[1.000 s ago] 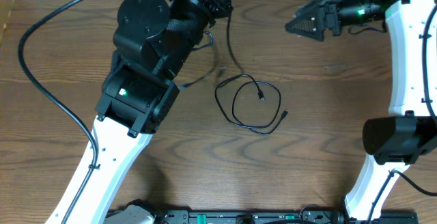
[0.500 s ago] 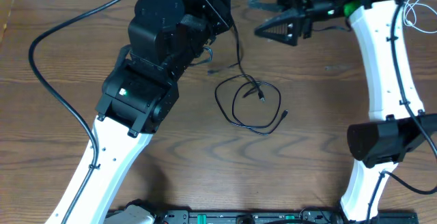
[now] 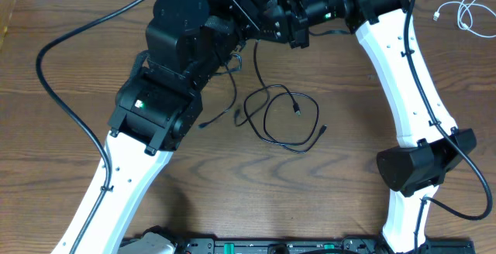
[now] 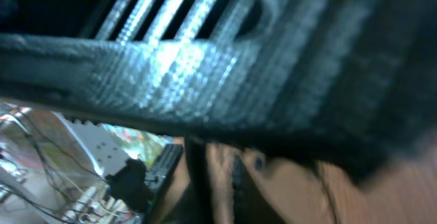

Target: Untangle cables

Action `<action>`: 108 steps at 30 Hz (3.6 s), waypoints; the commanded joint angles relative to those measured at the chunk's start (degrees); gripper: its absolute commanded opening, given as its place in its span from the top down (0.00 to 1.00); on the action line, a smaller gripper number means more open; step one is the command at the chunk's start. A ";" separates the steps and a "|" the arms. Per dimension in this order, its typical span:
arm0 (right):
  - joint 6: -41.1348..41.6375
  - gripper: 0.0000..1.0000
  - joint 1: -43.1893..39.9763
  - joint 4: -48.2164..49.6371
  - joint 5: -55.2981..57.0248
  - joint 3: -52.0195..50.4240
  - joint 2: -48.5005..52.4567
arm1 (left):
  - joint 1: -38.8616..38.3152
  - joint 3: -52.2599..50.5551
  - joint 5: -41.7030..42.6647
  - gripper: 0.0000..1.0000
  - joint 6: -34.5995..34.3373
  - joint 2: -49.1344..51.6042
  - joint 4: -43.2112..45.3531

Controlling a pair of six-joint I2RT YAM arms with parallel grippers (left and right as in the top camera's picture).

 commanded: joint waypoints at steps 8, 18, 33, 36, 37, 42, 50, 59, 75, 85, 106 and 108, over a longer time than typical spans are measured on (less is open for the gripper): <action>31.54 0.99 -7.96 11.02 17.25 0.24 -0.33 | 0.17 0.52 -0.90 0.59 -0.42 -0.72 -2.62; 57.90 0.99 -26.91 27.96 17.25 0.24 -5.11 | 0.17 0.52 -1.31 0.43 5.92 -0.72 -3.91; 51.43 0.99 -52.54 5.29 36.06 0.22 -7.06 | 0.17 0.52 -2.58 0.43 18.69 -0.48 -15.98; 51.45 0.99 -55.58 2.16 48.02 0.22 -6.99 | 0.17 0.52 -2.58 0.43 18.75 -0.48 -16.59; 51.45 0.99 -56.65 1.51 56.13 0.20 -6.73 | 0.17 0.52 -2.58 0.43 18.75 -0.46 -16.81; 50.71 0.99 -58.03 3.37 72.28 0.17 -4.57 | 0.15 0.52 -2.56 0.43 18.75 -0.44 -18.84; 48.46 0.99 -58.66 15.02 76.78 0.15 2.03 | 0.15 0.42 -2.54 0.43 18.73 -0.24 -20.17; 49.51 0.07 -58.36 10.25 76.74 0.15 10.01 | 0.15 0.42 -2.51 0.43 18.71 0.68 -20.20; 50.90 0.01 -57.81 -1.38 57.37 0.24 4.46 | 0.11 0.42 -2.27 0.43 23.21 3.23 -21.90; 32.30 0.01 -47.12 -17.59 43.43 -0.28 2.43 | 0.94 0.42 -2.29 0.43 31.82 3.23 -26.82; 44.65 0.16 -12.09 -21.84 68.43 -29.11 2.36 | 7.45 0.42 7.93 0.43 43.39 8.33 -43.23; 46.86 0.17 -9.86 -20.83 70.49 -32.20 1.73 | 7.58 0.42 6.62 0.43 43.36 8.33 -43.12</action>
